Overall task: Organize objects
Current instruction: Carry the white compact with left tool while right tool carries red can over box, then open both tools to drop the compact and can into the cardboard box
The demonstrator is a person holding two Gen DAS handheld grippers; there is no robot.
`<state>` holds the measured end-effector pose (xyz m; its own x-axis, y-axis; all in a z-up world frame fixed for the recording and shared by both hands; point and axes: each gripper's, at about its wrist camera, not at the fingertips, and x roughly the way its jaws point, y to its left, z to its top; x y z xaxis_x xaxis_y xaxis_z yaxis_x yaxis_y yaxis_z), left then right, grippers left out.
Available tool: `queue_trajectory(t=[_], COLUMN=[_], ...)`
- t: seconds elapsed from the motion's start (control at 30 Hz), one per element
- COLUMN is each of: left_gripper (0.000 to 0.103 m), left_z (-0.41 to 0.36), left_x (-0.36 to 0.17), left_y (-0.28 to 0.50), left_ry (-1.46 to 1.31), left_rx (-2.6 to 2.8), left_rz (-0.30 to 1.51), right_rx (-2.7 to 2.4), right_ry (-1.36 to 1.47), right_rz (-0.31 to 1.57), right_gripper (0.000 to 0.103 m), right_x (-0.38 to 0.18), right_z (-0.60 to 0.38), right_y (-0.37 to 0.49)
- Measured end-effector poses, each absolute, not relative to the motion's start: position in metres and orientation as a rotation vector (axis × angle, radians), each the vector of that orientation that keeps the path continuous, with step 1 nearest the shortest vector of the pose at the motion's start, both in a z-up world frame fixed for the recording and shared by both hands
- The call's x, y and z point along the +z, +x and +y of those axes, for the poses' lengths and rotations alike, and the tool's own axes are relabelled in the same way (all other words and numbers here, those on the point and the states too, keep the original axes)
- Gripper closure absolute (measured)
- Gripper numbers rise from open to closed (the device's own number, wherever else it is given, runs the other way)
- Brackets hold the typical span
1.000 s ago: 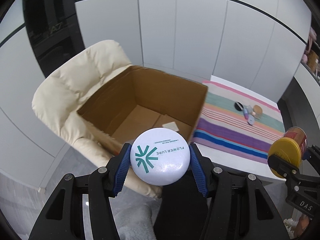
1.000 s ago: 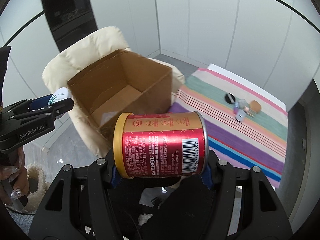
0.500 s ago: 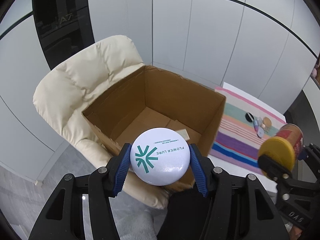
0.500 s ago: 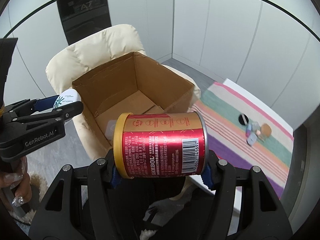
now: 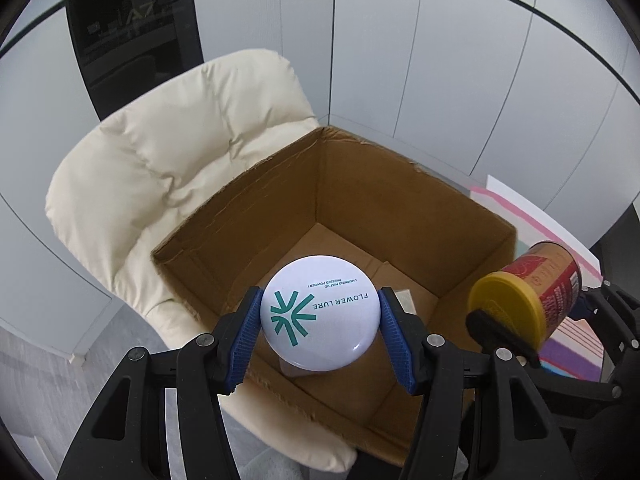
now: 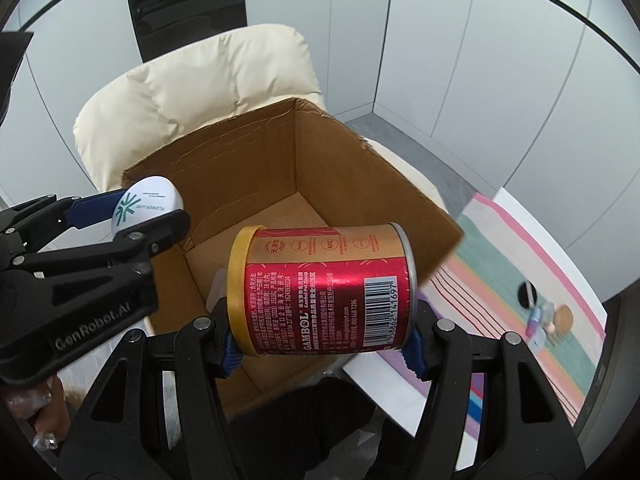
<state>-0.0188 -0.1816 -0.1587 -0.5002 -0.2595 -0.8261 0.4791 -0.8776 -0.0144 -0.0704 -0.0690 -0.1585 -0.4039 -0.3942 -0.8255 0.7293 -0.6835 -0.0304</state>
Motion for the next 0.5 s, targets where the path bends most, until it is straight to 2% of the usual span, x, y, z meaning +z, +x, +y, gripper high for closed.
queue_trajectory(t=[0.4,0.5], left_gripper=[0.044,0.04], left_z=[-0.196,-0.195], left_x=[-0.18,-0.174], left_y=[-0.043,-0.039], left_ry=[1.277,1.233], left_rx=[-2.378,-2.393], left_rz=[0.359,0.37], right_rx=[-2.088,-2.086], right_ry=[1.158,1.159], right_rz=[0.504,0.51], right_gripper=[0.039,0.038], right_x=[-0.189,-0.19], right_z=[-0.094,-0.096], right_y=[-0.103,-0.105])
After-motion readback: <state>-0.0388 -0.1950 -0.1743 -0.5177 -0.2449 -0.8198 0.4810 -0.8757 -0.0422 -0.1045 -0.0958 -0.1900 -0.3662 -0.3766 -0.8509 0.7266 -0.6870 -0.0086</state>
